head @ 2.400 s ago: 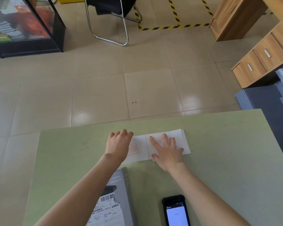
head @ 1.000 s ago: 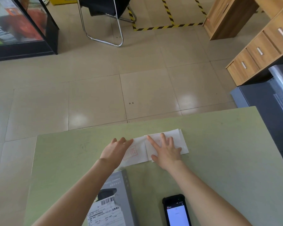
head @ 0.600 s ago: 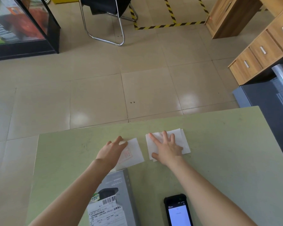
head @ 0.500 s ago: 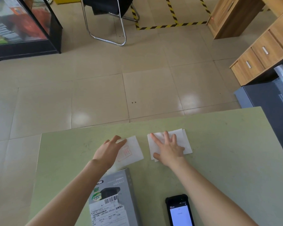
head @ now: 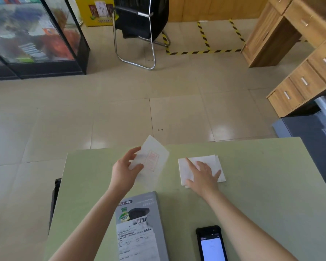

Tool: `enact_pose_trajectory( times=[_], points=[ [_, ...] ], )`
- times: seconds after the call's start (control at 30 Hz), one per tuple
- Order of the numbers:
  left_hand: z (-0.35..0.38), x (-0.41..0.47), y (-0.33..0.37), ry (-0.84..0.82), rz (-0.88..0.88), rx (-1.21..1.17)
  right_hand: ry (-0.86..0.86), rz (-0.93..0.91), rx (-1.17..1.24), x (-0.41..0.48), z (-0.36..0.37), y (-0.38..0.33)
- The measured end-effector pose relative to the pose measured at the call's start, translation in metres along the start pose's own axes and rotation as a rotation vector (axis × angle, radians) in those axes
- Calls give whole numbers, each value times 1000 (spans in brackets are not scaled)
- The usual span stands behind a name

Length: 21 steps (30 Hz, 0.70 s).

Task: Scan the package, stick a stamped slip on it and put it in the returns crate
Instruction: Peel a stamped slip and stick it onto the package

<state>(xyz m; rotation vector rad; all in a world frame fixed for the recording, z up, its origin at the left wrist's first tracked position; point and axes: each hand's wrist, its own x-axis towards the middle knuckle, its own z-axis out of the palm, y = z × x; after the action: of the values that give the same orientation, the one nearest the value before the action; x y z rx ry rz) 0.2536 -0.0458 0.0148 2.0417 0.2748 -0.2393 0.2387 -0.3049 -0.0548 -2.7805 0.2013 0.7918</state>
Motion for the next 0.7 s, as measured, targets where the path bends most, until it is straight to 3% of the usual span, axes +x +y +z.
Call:
enact_pose_trajectory(
  times=[0.33,0.4,0.47,0.57,0.63,0.7],
  points=[
    [-24,-68,1,27,-61,-437,232,-51,-8,-37,-11,-16],
    [-30,-82,-3,39,-75,-490,235,-76,228,-53,-19,-35],
    [-35,-95,-7,51,-85,-558,177,-55,658,-79,-31,-64],
    [-42,-116,-11,79,-88,-655,-44,-51,1181,-124,-39,-105],
    [-46,-130,-13,101,-86,-686,-134,-112,1330,-151,-33,-121],
    [-50,-142,-16,96,-77,-701,-100,-135,1371,-173,-26,-132]
  ],
)
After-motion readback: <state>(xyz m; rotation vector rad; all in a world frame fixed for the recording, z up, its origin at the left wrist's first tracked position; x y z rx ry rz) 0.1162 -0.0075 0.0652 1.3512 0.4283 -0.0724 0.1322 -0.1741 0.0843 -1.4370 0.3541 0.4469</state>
